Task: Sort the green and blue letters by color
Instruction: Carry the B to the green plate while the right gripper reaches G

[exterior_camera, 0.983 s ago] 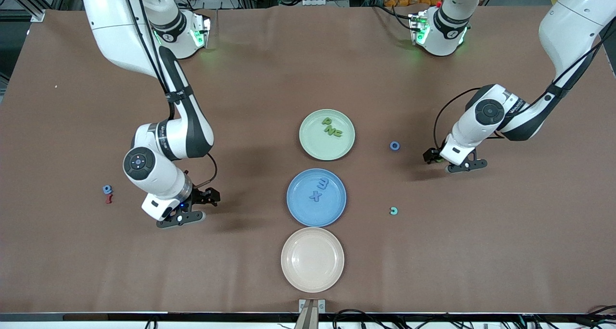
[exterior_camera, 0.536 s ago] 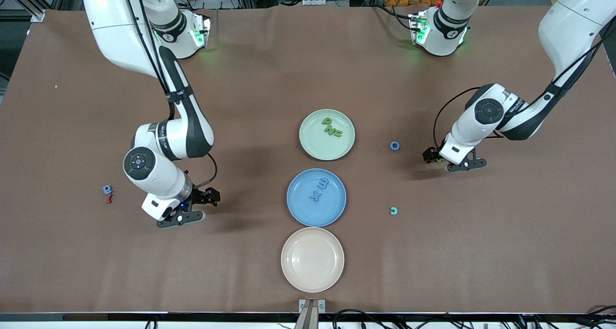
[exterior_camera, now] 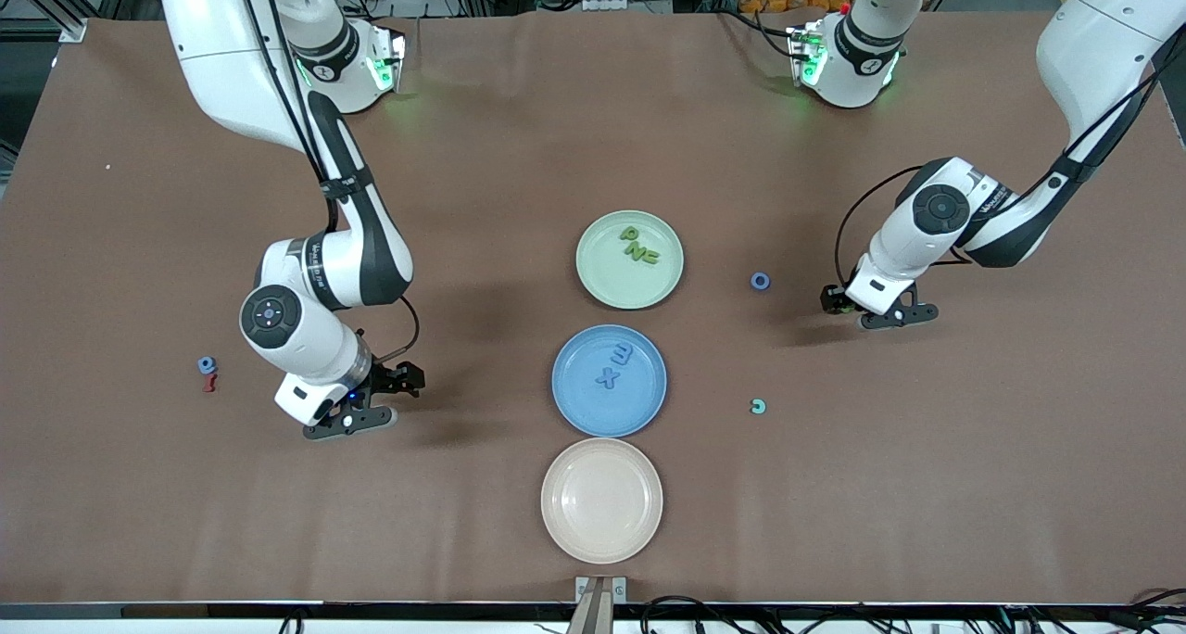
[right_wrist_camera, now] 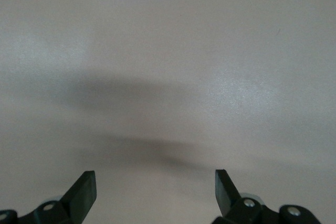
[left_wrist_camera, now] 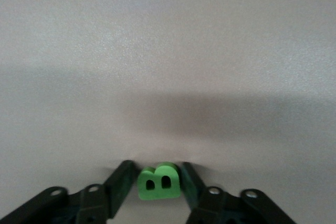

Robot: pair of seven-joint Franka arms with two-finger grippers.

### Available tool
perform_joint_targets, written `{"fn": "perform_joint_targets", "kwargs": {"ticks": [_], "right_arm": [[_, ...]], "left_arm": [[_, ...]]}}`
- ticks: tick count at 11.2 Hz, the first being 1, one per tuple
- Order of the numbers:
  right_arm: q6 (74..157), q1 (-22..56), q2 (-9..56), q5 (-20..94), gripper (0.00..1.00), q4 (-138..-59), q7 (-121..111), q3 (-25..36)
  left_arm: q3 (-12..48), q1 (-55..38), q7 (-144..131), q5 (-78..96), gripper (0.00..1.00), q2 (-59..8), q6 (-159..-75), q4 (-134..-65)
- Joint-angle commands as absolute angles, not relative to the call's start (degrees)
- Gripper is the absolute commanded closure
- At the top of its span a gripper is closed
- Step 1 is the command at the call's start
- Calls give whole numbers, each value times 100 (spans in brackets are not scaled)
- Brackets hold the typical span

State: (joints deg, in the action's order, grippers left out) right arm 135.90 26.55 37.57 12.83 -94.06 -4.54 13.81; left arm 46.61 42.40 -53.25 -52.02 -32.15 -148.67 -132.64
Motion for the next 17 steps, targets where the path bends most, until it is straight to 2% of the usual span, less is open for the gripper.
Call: {"fn": "perform_joint_targets", "kwargs": {"ticks": [1, 4, 10, 13, 17], "right_arm": [[13219, 1968, 3102, 554, 0, -10178, -424, 1661], [13210, 2127, 3164, 554, 0, -10116, -35, 1661], [13184, 1935, 3225, 562, 0, -10283, 26, 2056], [13297, 1530, 3296, 562, 0, -10301, 26, 1829], [14262, 1012, 3226, 562, 0, -11028, 17, 1372]], "left_arm": [[4781, 4315, -5624, -5370, 100, -3138, -14924, -13412], [5035, 4315, -5844, -5344, 100, -3007, -14915, -13351], [6168, 4176, -7354, -5273, 100, -3067, -14889, -13201], [6231, 3325, -8337, -5265, 100, -3094, -14862, -13123], [6196, 2314, -9253, -5221, 100, -3251, -14836, -12921]]}}
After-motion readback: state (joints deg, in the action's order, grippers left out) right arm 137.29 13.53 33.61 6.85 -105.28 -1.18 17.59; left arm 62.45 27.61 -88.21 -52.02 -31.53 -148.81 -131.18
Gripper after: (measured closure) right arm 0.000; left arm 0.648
